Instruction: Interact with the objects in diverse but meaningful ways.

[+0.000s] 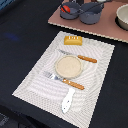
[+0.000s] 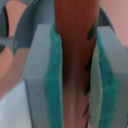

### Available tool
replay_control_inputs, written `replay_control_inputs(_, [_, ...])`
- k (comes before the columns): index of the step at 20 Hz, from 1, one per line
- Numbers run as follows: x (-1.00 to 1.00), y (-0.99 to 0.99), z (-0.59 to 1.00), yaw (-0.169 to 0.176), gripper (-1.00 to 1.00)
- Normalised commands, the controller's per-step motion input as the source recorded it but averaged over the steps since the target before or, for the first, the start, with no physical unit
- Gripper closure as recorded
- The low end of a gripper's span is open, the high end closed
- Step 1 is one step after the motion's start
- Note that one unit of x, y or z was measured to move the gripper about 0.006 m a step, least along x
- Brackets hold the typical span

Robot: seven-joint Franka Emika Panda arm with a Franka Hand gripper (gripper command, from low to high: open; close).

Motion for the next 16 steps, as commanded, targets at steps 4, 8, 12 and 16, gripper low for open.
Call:
replay_control_inputs(4, [-0.3, 0.35, -0.15, 0.027, 1.0])
replay_control_inputs(8, [-0.14, 0.27, -0.12, 0.013, 1.0])
replay_control_inputs(12, [-0.13, 0.14, -0.13, 0.004, 1.0])
replay_control_inputs(16, [-0.16, 0.02, -0.15, 0.0, 1.0])
